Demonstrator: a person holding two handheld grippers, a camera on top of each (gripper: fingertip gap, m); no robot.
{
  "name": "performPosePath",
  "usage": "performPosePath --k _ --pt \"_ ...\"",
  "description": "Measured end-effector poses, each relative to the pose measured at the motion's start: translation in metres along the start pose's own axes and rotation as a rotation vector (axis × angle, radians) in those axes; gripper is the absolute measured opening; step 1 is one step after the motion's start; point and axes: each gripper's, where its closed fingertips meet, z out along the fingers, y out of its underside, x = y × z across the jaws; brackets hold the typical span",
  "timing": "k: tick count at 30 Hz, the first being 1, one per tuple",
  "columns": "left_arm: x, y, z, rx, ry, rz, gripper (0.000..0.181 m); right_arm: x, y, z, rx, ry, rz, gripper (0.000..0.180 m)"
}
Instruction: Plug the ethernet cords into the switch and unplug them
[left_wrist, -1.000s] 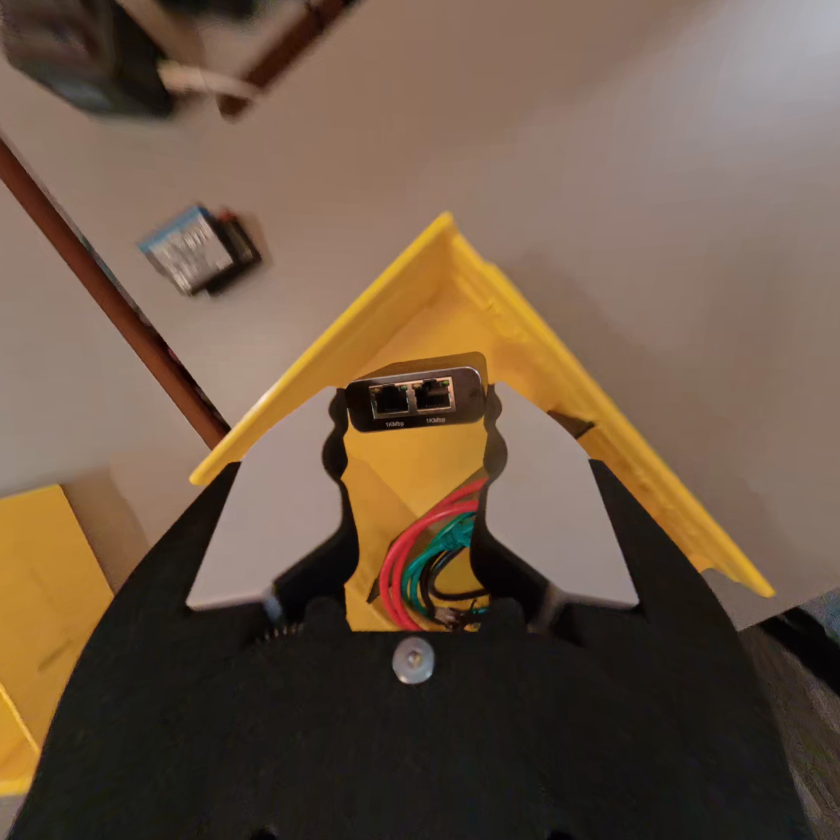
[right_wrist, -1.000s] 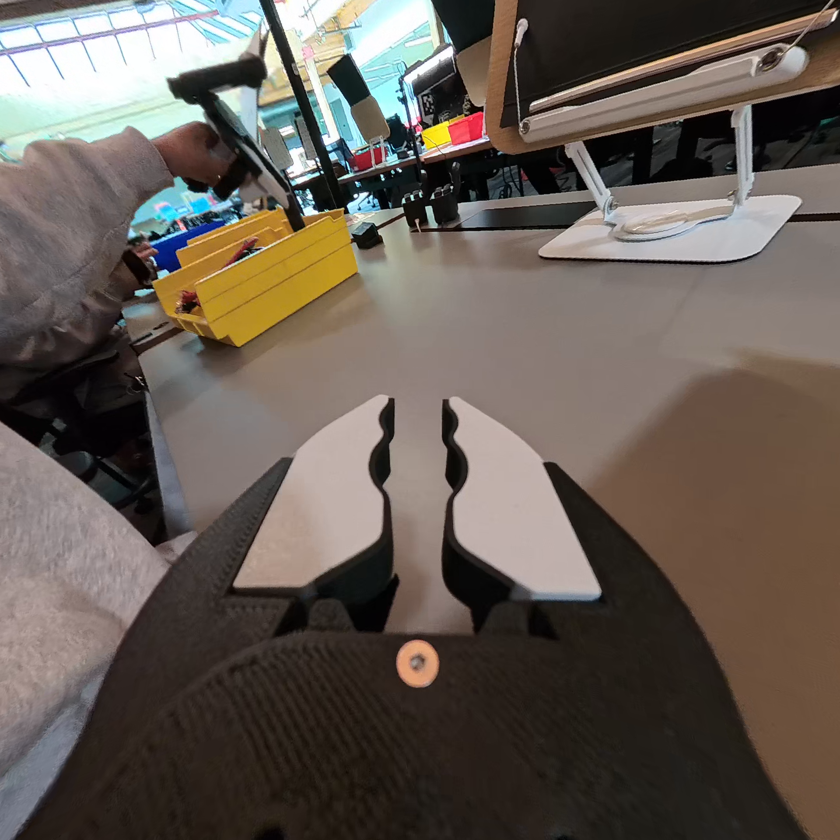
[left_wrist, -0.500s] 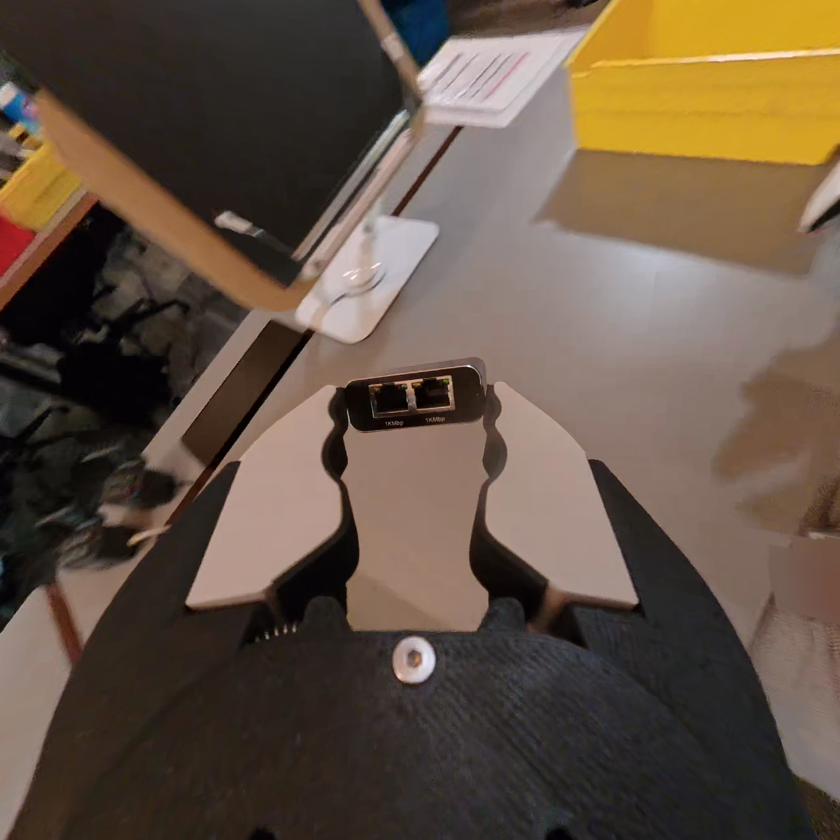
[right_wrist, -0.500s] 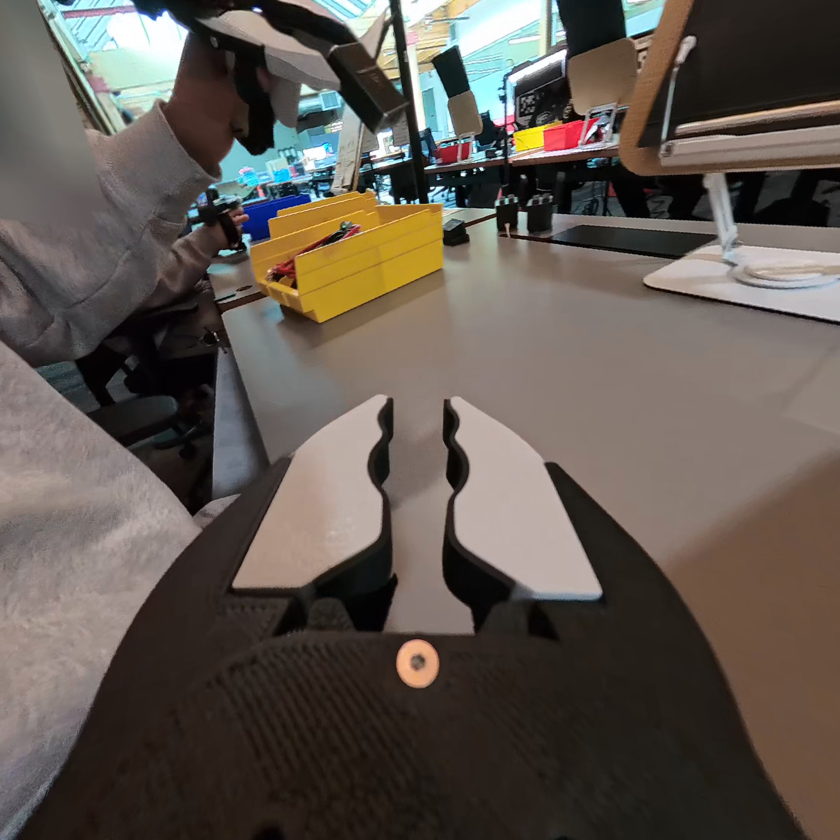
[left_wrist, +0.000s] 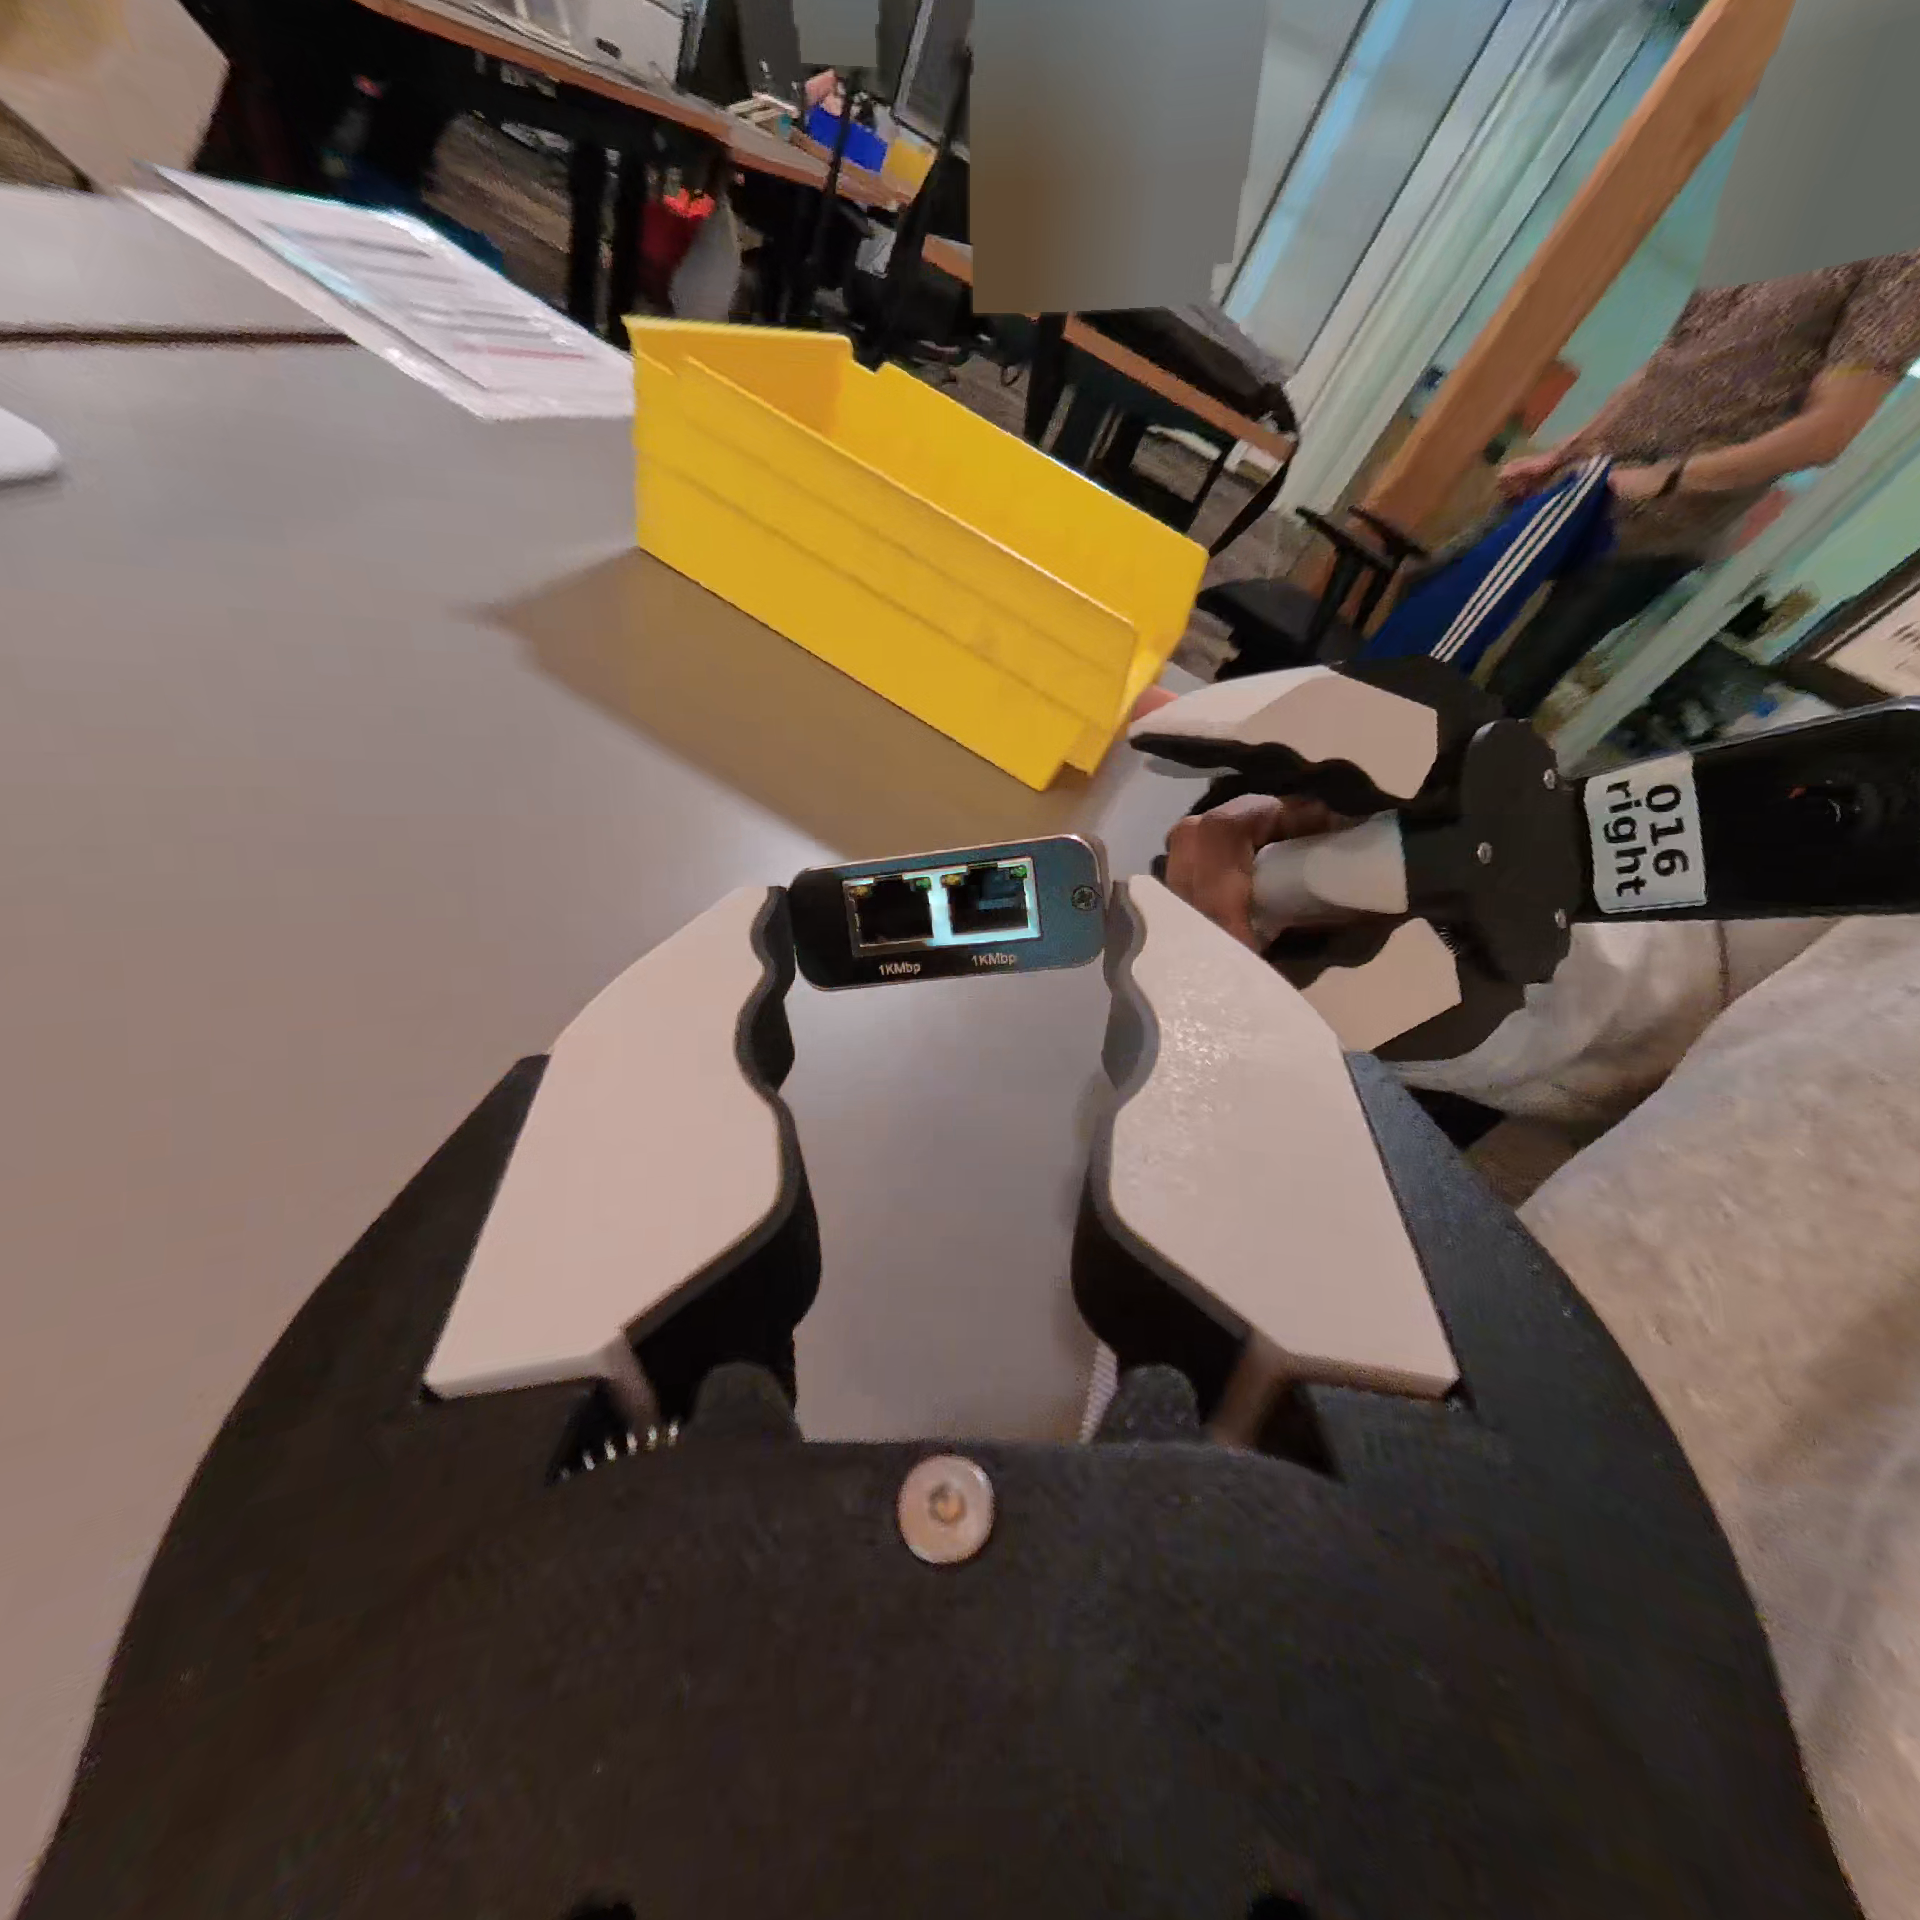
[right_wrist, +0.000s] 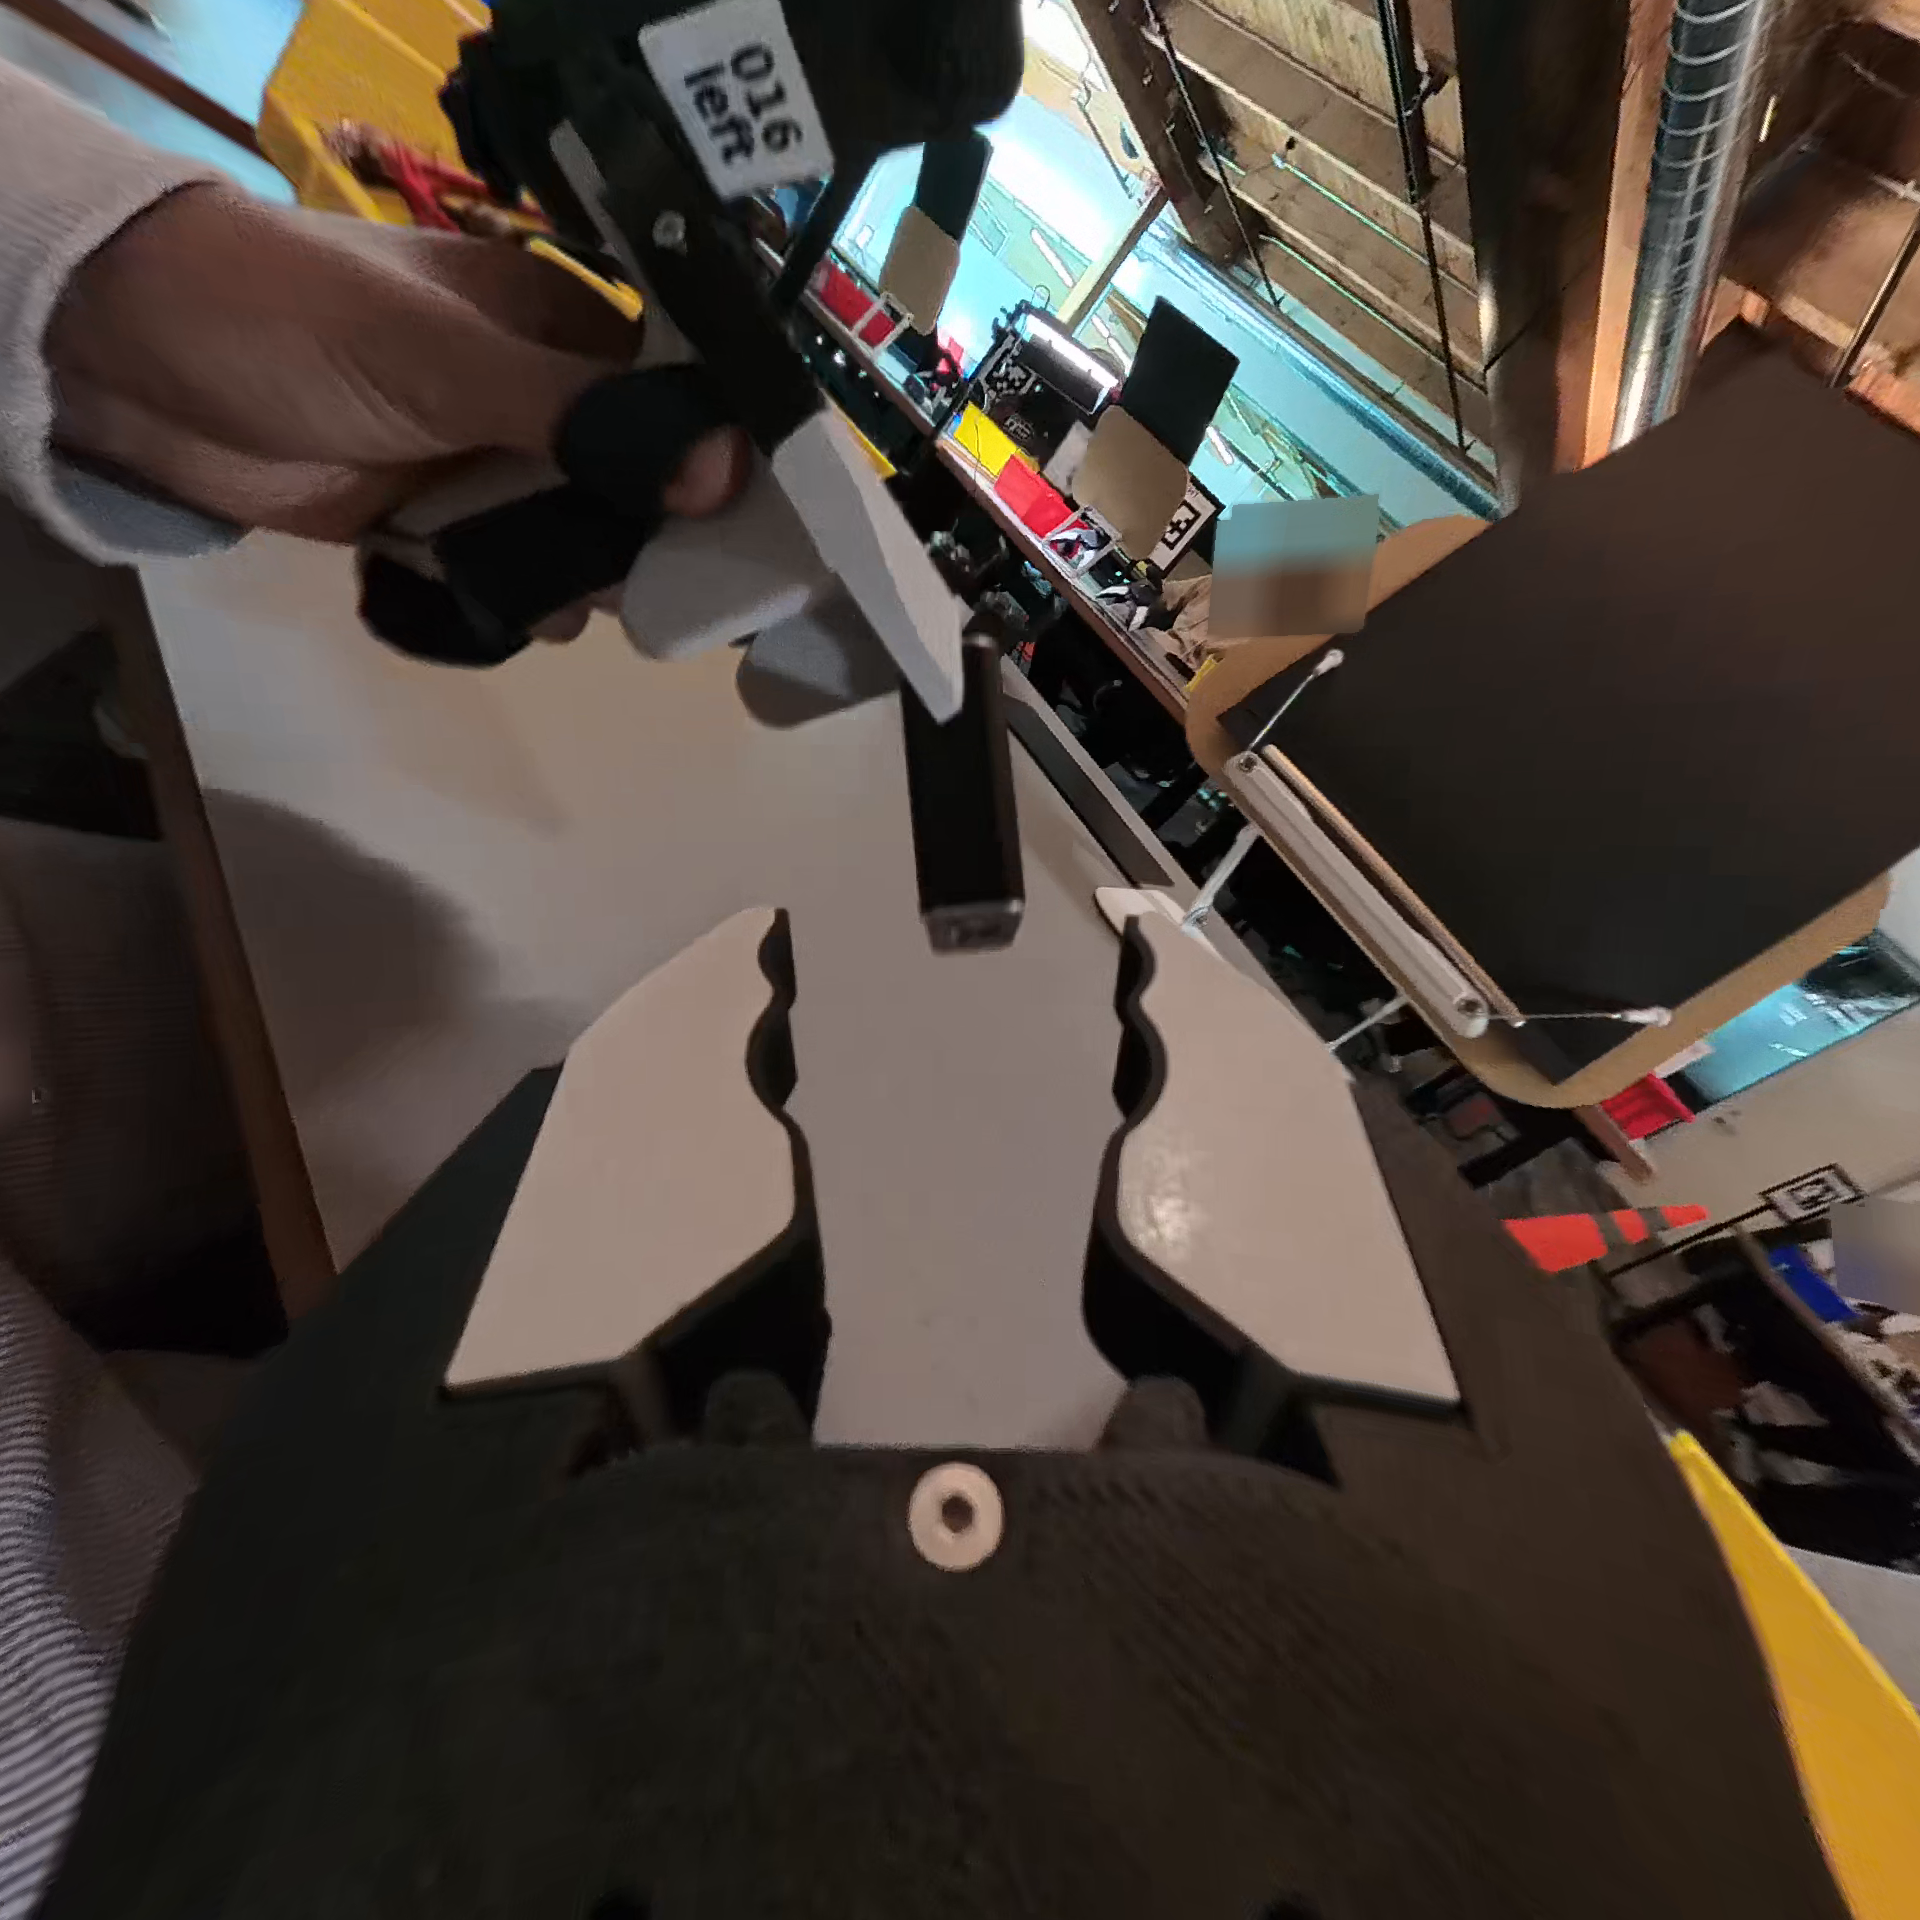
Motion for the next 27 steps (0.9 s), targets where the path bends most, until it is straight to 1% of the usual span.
performPosePath --k 1,4,5,8,11,14,17,19,21,23,24,26,27 --pt "0.002 0.007 0.005 0.004 0.006 -0.020 0.061 -0.002 0.001 0.001 -0.011 -0.003 -0.018 0.060" --pt "0.012 0.018 0.014 -0.013 0.024 -0.033 0.061 -0.013 0.009 0.006 -0.066 -0.038 -0.055 0.055" --pt "0.016 0.018 0.016 -0.015 0.029 -0.024 0.061 -0.015 0.012 0.007 -0.086 -0.046 -0.067 0.050" --pt "0.019 0.020 0.021 -0.007 0.003 0.006 0.061 -0.017 0.018 0.008 -0.121 -0.052 -0.088 0.028" --pt "0.019 0.022 0.018 0.026 0.048 -0.019 0.060 -0.018 0.018 0.008 -0.119 -0.087 -0.010 0.025" --pt "0.019 0.016 0.012 0.139 0.164 -0.121 0.062 -0.016 0.019 0.009 -0.103 -0.124 0.167 0.025" --pt "0.015 0.007 0.005 0.279 0.251 -0.219 0.074 -0.016 0.013 0.007 -0.017 -0.228 0.441 0.025" --pt "0.018 0.008 0.004 0.291 0.308 -0.246 0.078 -0.011 0.000 0.004 0.090 -0.302 0.655 0.024" --pt "0.027 0.011 0.008 0.259 0.358 -0.231 0.079 -0.003 -0.009 0.001 0.178 -0.336 0.810 0.024" --pt "0.038 0.015 0.013 0.227 0.397 -0.200 0.074 -0.002 -0.013 -0.002 0.219 -0.370 0.863 0.024" --pt "0.043 0.018 0.015 0.209 0.410 -0.181 0.067 -0.004 -0.014 -0.002 0.222 -0.378 0.856 0.024" --pt "0.052 0.024 0.017 0.172 0.436 -0.137 0.044 -0.008 -0.018 -0.002 0.231 -0.387 0.835 0.025" --pt "0.053 0.026 0.018 0.157 0.424 -0.113 0.033 -0.009 -0.020 -0.003 0.238 -0.391 0.833 0.024"
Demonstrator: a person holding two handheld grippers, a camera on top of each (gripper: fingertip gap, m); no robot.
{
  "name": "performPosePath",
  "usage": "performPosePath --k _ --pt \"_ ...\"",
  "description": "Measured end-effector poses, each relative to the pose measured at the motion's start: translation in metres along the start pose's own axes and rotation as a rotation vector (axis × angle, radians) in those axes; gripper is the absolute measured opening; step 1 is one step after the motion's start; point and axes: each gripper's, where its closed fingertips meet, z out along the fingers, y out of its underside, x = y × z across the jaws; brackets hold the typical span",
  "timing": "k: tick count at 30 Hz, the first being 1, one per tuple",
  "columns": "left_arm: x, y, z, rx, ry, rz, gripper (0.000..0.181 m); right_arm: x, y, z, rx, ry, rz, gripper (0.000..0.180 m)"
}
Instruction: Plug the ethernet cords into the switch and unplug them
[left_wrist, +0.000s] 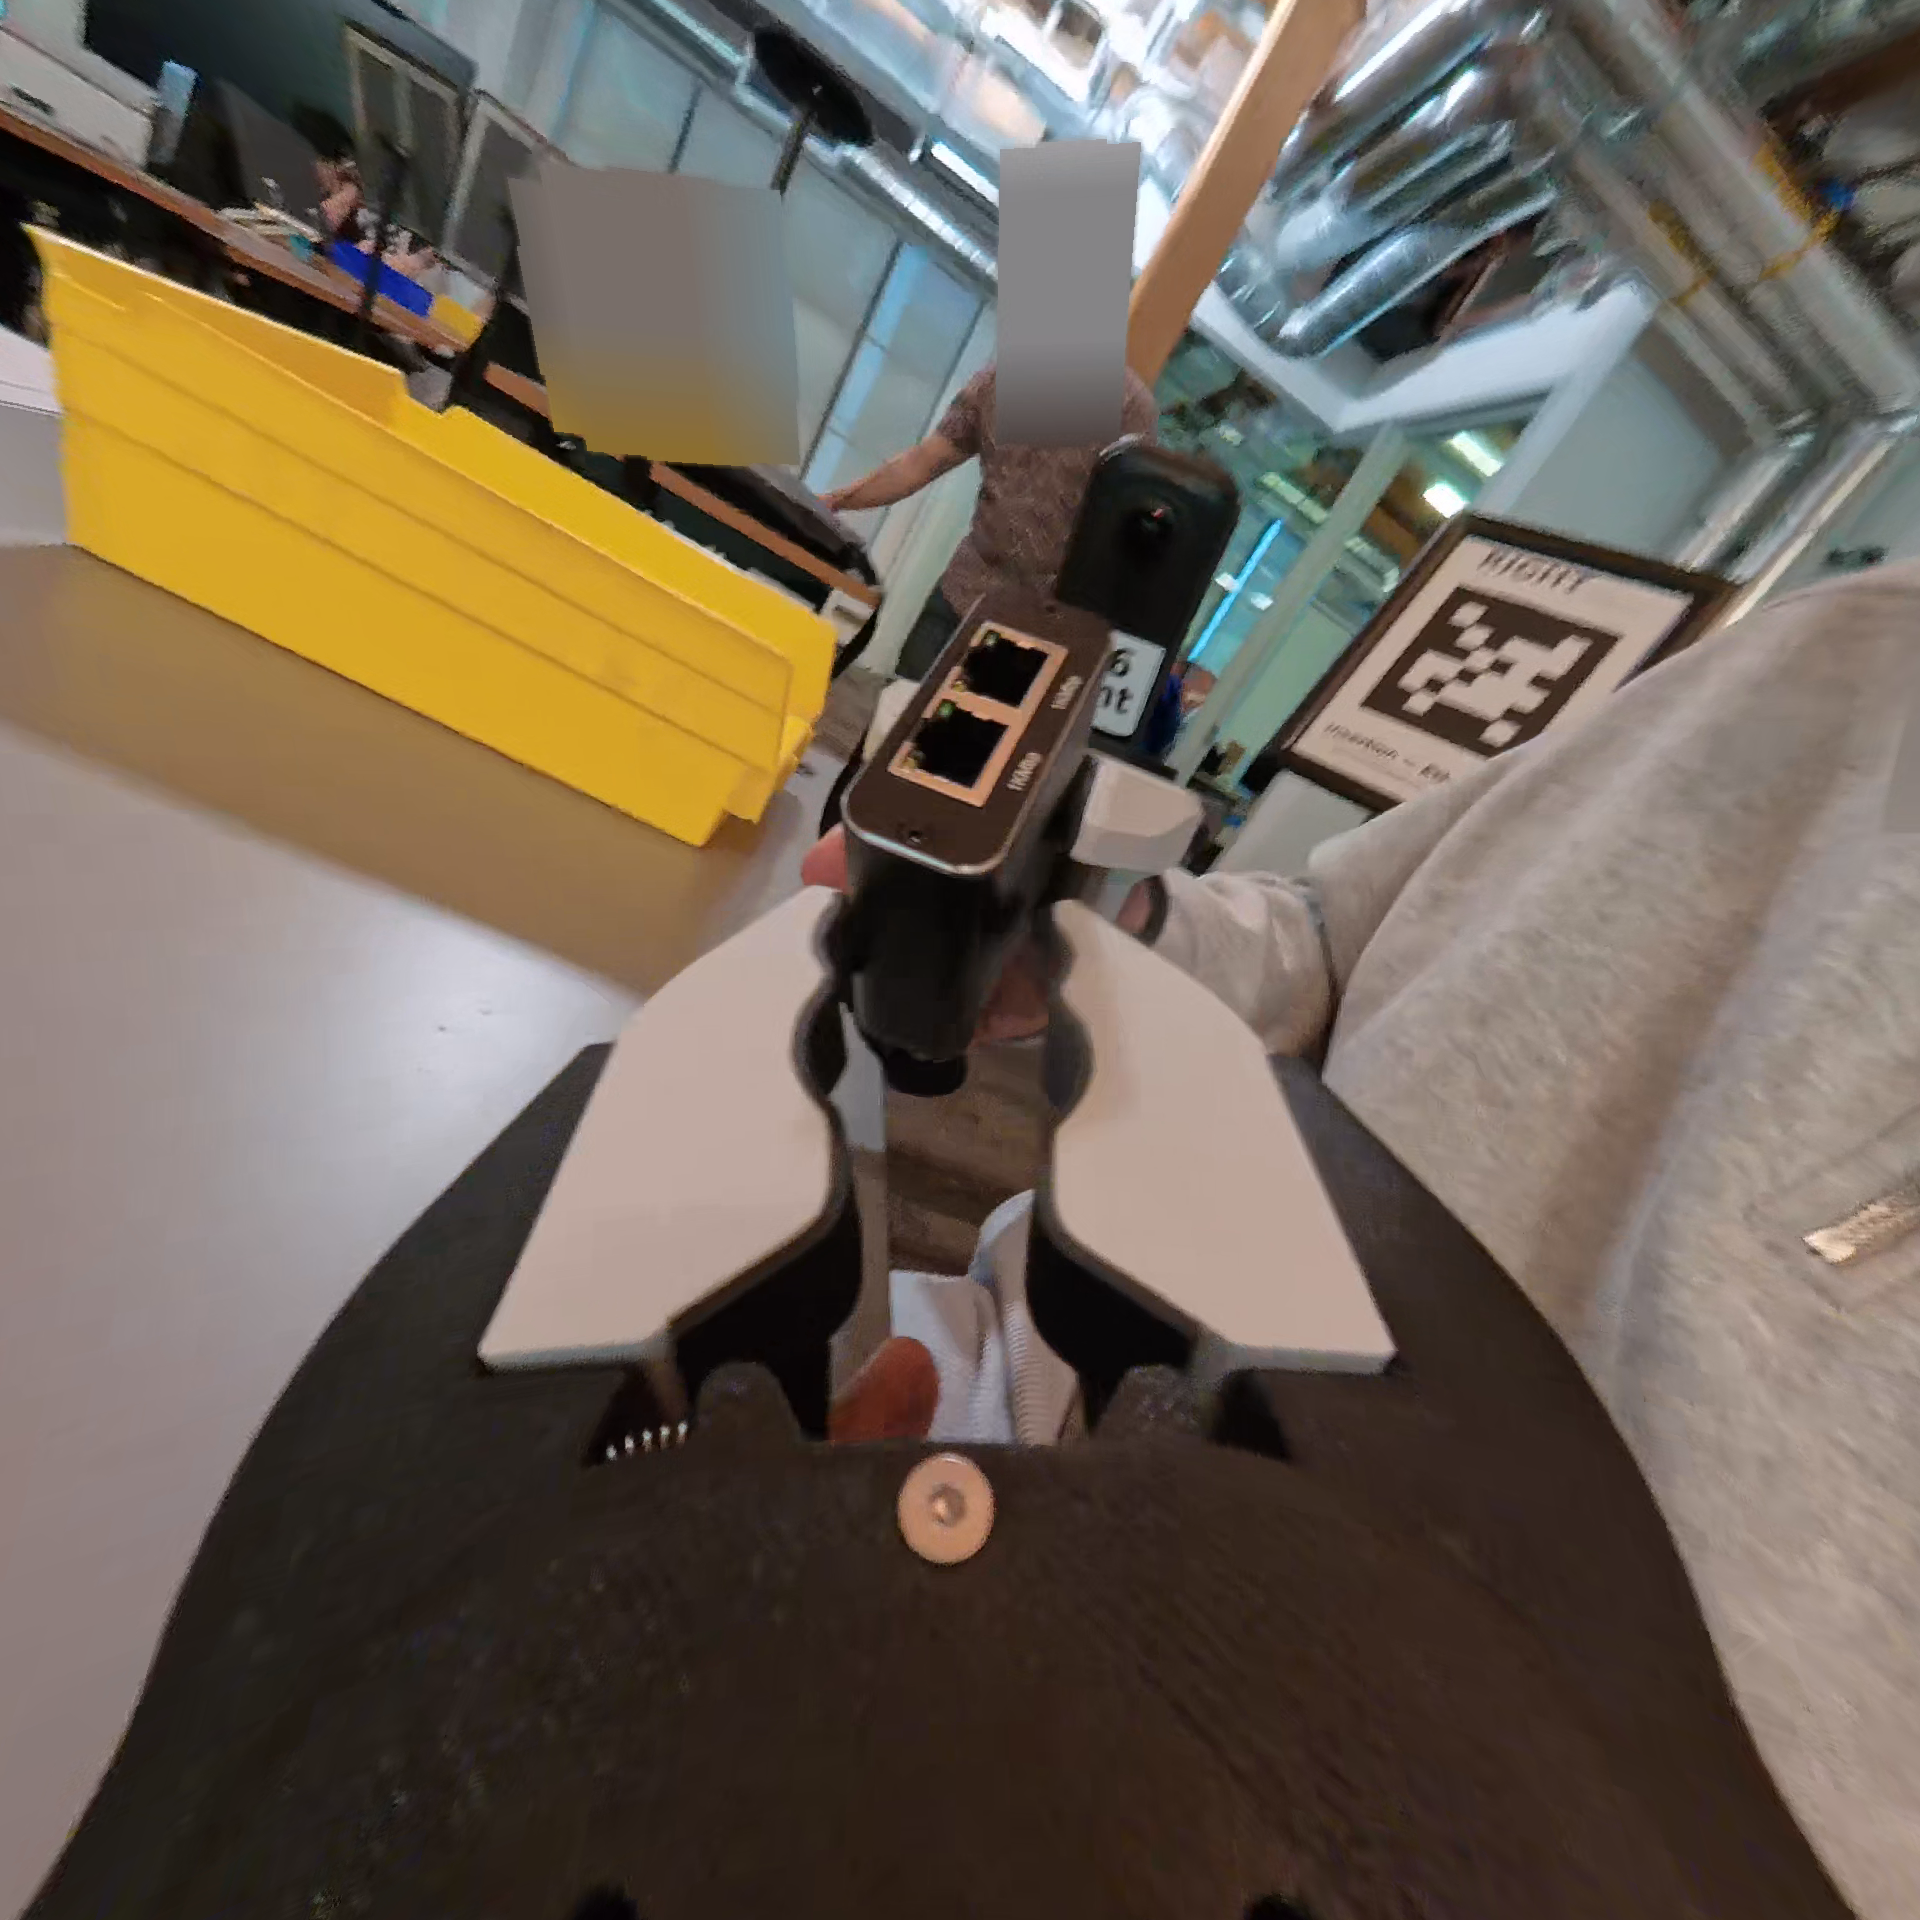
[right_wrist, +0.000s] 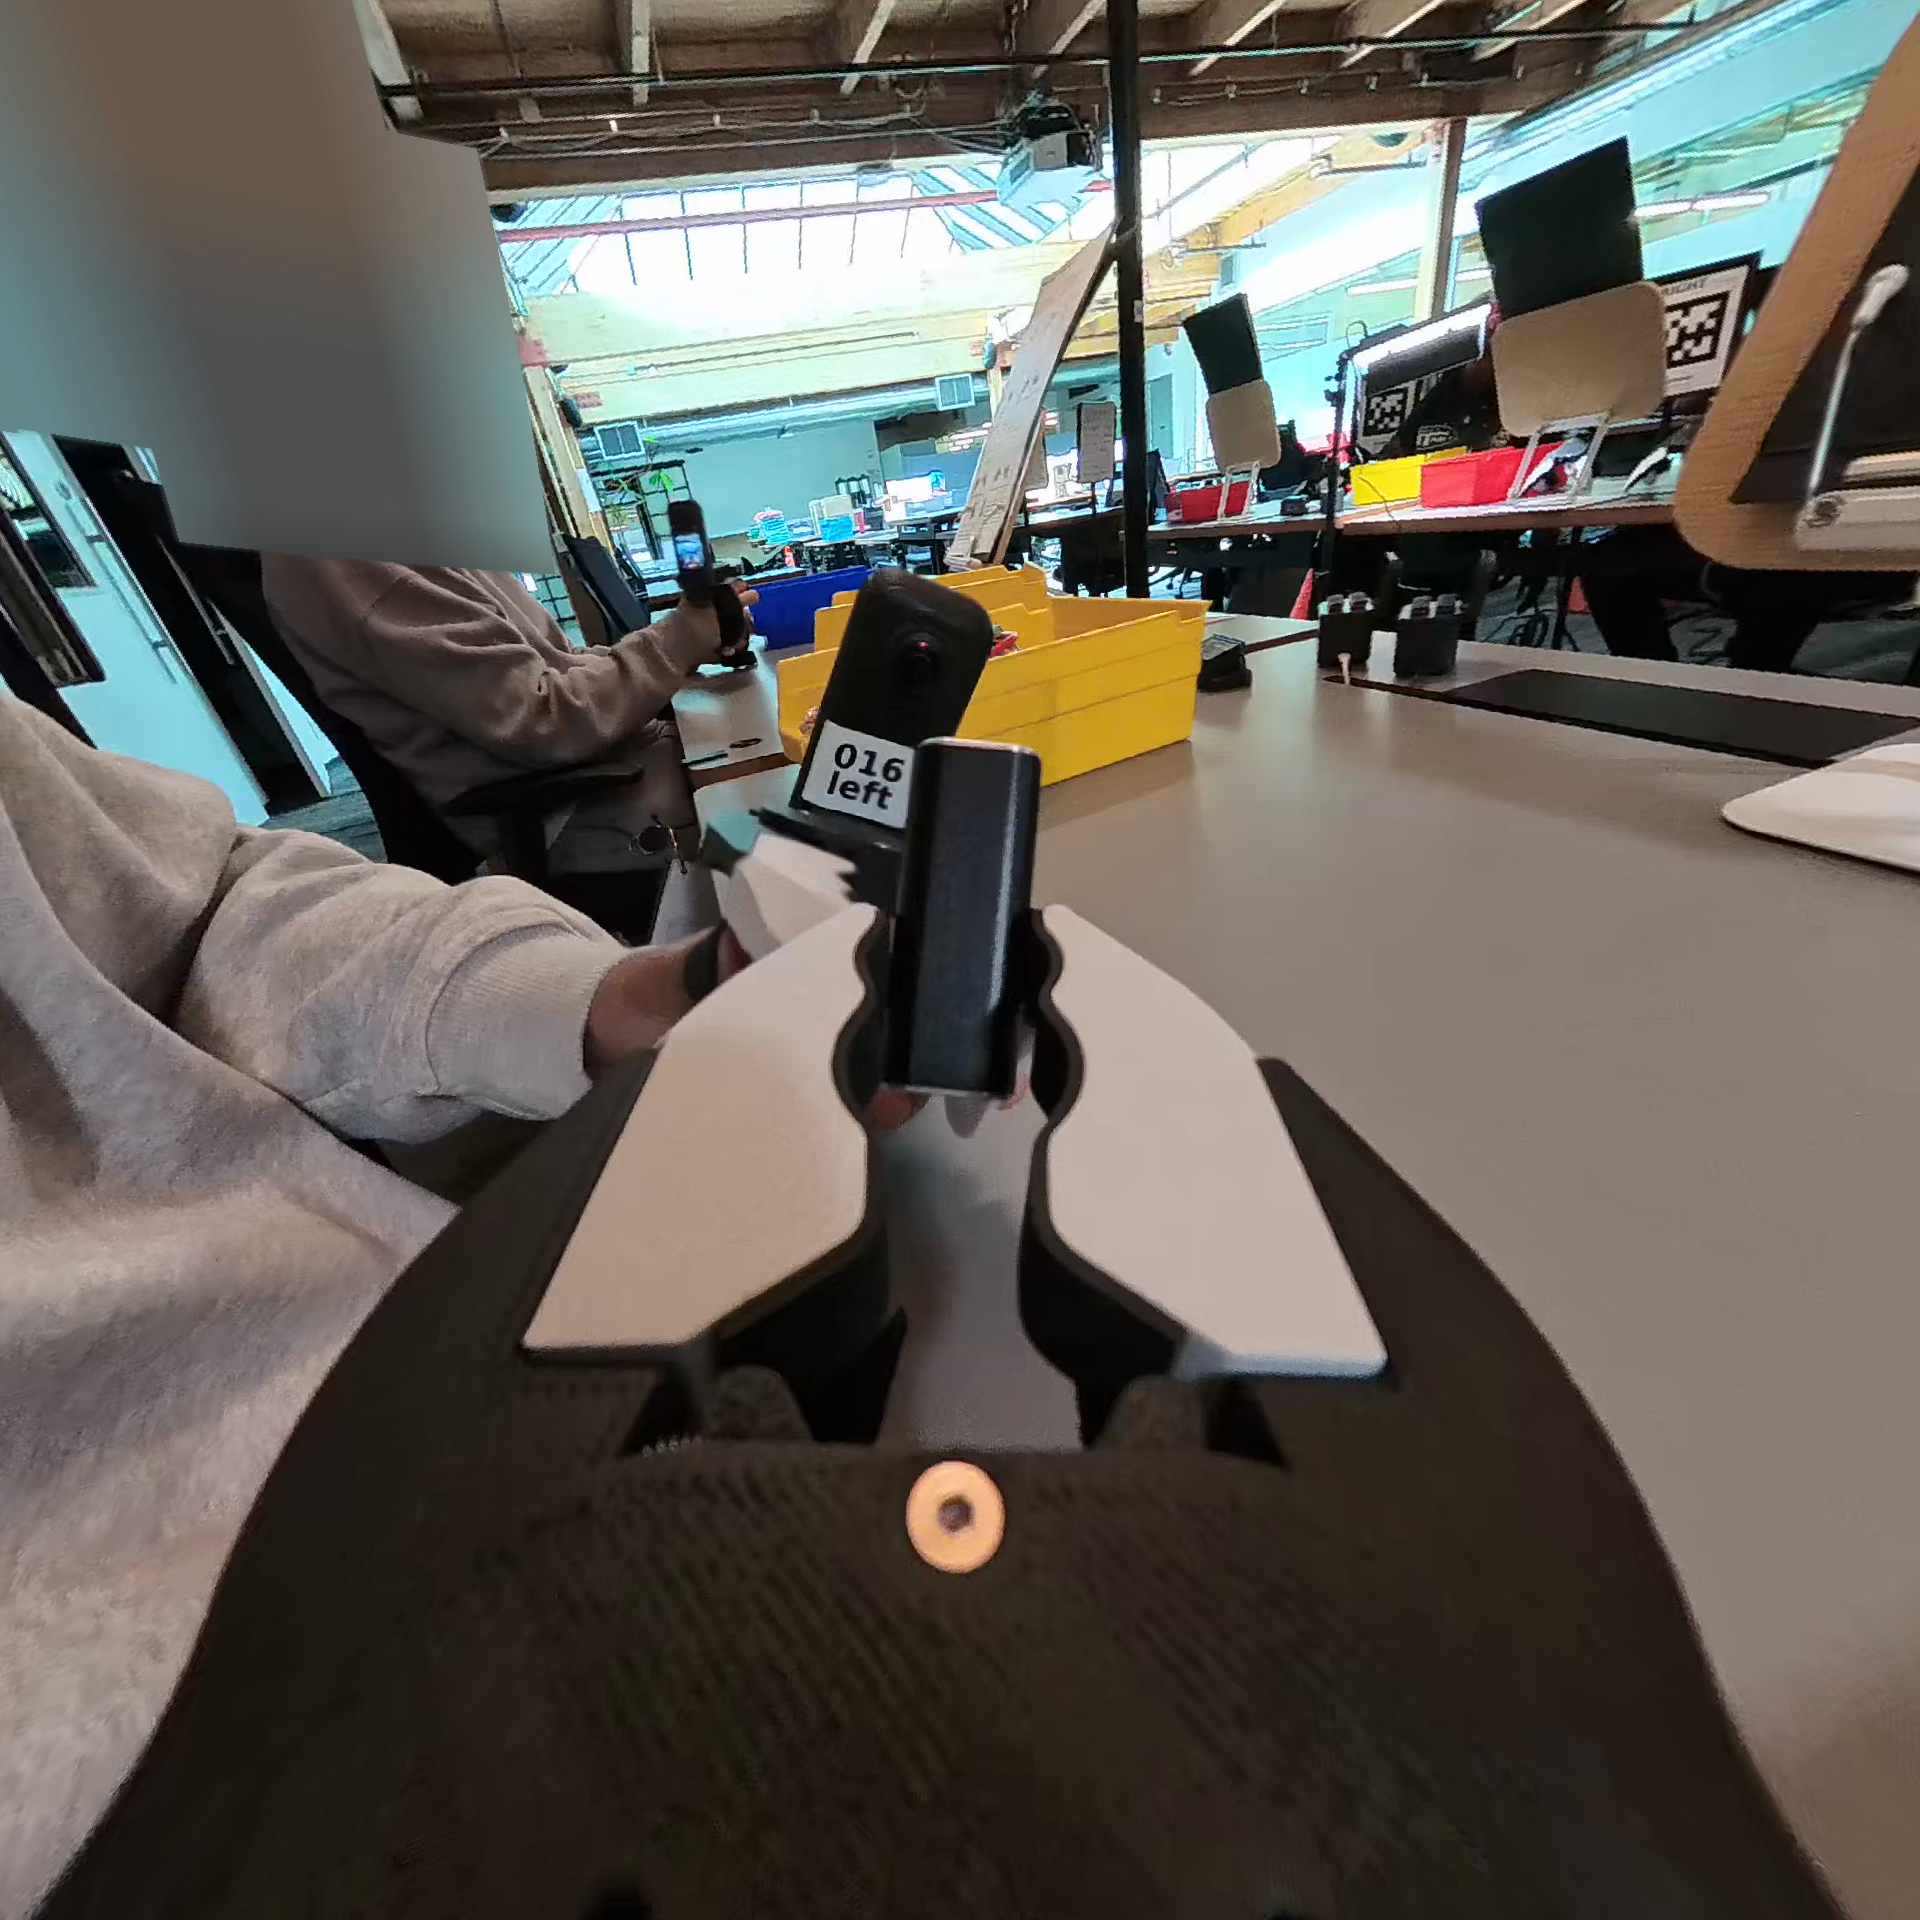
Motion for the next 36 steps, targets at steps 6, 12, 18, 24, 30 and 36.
performPosePath --k 6,12,18,24,30,36 --pt "-0.015 -0.004 -0.013 -0.081 -0.189 0.170 0.025 0.014 0.005 -0.005 -0.024 0.078 0.001 0.026" --pt "-0.039 -0.010 -0.034 -0.200 -0.463 0.414 0.024 0.030 0.029 -0.002 -0.154 0.140 0.112 0.050" --pt "-0.034 -0.002 -0.024 -0.287 -0.478 0.542 0.023 0.031 0.053 0.004 -0.247 0.131 0.292 0.071" --pt "-0.005 -0.014 -0.016 -0.182 -0.330 0.584 0.023 0.033 0.045 -0.001 -0.135 0.014 0.631 0.076" --pt "0.019 -0.013 -0.006 -0.150 -0.225 0.630 0.023 0.007 0.032 0.002 -0.088 -0.287 0.928 0.064" --pt "0.017 -0.007 -0.003 -0.143 -0.192 0.622 0.024 0.005 0.036 0.002 -0.134 -0.302 0.898 0.060"
